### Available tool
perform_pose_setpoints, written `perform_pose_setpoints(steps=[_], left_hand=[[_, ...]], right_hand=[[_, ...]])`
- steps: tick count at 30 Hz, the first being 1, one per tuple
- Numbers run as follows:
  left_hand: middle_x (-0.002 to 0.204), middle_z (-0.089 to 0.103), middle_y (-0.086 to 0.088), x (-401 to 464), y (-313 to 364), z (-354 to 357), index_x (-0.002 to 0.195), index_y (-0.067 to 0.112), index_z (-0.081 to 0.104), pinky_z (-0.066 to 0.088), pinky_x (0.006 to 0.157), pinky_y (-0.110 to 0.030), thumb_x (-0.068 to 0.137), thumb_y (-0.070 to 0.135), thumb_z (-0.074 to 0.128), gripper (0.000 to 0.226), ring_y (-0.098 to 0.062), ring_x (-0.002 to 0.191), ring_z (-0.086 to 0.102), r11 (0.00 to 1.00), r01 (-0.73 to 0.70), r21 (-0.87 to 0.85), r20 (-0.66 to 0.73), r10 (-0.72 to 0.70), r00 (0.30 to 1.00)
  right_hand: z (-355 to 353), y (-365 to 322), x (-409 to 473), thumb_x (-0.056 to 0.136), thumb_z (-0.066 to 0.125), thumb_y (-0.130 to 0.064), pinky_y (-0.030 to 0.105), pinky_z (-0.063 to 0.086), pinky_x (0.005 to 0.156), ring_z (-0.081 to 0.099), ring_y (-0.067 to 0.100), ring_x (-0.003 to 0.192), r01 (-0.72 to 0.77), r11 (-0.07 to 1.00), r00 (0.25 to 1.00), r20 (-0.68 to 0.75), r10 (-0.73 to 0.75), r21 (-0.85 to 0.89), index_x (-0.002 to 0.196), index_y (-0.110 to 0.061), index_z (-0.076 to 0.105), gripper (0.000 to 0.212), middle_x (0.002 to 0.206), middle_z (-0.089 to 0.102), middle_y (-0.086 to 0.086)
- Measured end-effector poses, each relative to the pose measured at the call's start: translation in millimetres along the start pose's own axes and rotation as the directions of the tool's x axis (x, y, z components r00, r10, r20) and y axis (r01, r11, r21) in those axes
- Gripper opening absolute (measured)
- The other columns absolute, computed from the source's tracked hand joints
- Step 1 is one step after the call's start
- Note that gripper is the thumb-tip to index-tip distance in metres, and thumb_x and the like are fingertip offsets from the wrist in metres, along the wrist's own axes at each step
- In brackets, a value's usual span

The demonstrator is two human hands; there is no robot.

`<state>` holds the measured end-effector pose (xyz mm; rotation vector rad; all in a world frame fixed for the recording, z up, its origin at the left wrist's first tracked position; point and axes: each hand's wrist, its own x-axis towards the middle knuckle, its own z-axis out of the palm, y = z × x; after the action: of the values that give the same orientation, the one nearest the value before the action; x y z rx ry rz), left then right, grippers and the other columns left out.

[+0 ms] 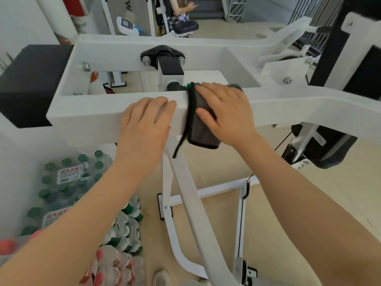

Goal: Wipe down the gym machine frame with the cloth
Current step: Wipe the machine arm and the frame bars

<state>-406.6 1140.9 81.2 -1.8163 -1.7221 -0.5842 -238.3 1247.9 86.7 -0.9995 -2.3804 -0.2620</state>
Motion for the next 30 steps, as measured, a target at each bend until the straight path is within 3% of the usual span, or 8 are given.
perform_pose_setpoints(steps=[5,8,11,16,21,26,28,30], left_hand=[[0.121,0.057,-0.017,-4,-3,1,0.123,0.003,0.054,0.034,0.096,-0.043,0.072,0.011,0.071,0.054,-0.033,0.111,0.045,0.999,-0.046,0.015,0.008,0.046,0.999],[0.12,0.058,-0.018,-1,1,2,0.12,0.002,0.055,0.028,0.096,-0.041,0.073,0.014,0.068,0.051,-0.031,0.111,0.04,0.999,-0.044,-0.007,-0.005,0.044,0.999],[0.119,0.058,-0.018,4,10,7,0.12,0.001,0.055,0.024,0.099,-0.042,0.076,0.016,0.064,0.047,-0.028,0.112,0.035,0.995,-0.073,-0.065,-0.016,0.072,0.997],[0.117,0.059,-0.017,26,32,15,0.117,0.001,0.057,0.029,0.098,-0.042,0.079,0.018,0.054,0.042,-0.033,0.11,0.05,0.976,-0.153,-0.156,-0.038,0.149,0.988],[0.12,0.06,-0.012,47,57,28,0.119,0.005,0.058,0.038,0.091,-0.043,0.079,0.015,0.062,0.041,-0.034,0.106,0.056,0.962,-0.191,-0.197,0.026,0.199,0.98],[0.119,0.061,-0.011,66,77,39,0.12,0.006,0.058,0.045,0.086,-0.04,0.075,0.017,0.069,0.047,-0.032,0.105,0.058,0.947,-0.24,-0.215,0.082,0.263,0.961],[0.116,0.063,-0.01,72,82,43,0.119,0.007,0.059,0.046,0.085,-0.038,0.075,0.018,0.069,0.047,-0.029,0.103,0.059,0.941,-0.264,-0.21,0.076,0.285,0.956],[0.112,0.064,-0.01,77,87,46,0.116,0.007,0.06,0.046,0.082,-0.037,0.075,0.02,0.068,0.044,-0.029,0.102,0.06,0.935,-0.278,-0.219,0.068,0.299,0.952]], right_hand=[[-13,41,-2,0.083,0.018,-0.058,0.035,0.031,0.093,0.054,0.027,0.109,-0.2,0.98,0.98,0.013,0.2,-0.007,0.121,-0.019,0.056,0.066,0.117,0.062,0.003],[-9,43,13,0.089,0.024,-0.054,0.036,0.031,0.092,0.053,0.027,0.104,-0.305,0.951,0.951,0.043,0.307,-0.054,0.106,-0.019,0.06,0.053,0.106,0.064,0.002],[1,23,22,0.095,0.026,-0.046,0.037,0.032,0.087,0.055,0.029,0.099,-0.264,0.954,0.962,0.037,0.272,-0.142,0.103,-0.018,0.062,0.046,0.101,0.064,0.002],[-3,25,-5,0.093,0.024,-0.043,0.035,0.034,0.095,0.054,0.023,0.114,-0.146,0.989,0.989,-0.021,0.145,-0.032,0.125,-0.014,0.058,0.055,0.124,0.061,0.001],[-5,80,-45,0.096,0.035,-0.038,0.037,0.012,0.115,0.03,0.026,0.137,-0.332,0.939,0.943,-0.02,0.332,-0.093,0.14,-0.008,0.039,0.053,0.147,0.037,0.008],[-11,128,-67,0.099,0.033,-0.033,0.036,0.001,0.116,0.007,0.023,0.144,-0.669,0.739,0.743,-0.088,0.663,-0.081,0.146,-0.013,0.025,0.052,0.155,0.02,0.004],[-13,129,-64,0.099,0.033,-0.031,0.036,0.0,0.115,0.008,0.025,0.144,-0.676,0.736,0.736,-0.086,0.671,-0.042,0.145,-0.012,0.028,0.05,0.154,0.023,0.005],[-10,116,-59,0.098,0.034,-0.03,0.033,0.001,0.115,0.012,0.029,0.143,-0.61,0.793,0.79,-0.088,0.607,-0.005,0.143,-0.011,0.034,0.049,0.151,0.03,0.008]])
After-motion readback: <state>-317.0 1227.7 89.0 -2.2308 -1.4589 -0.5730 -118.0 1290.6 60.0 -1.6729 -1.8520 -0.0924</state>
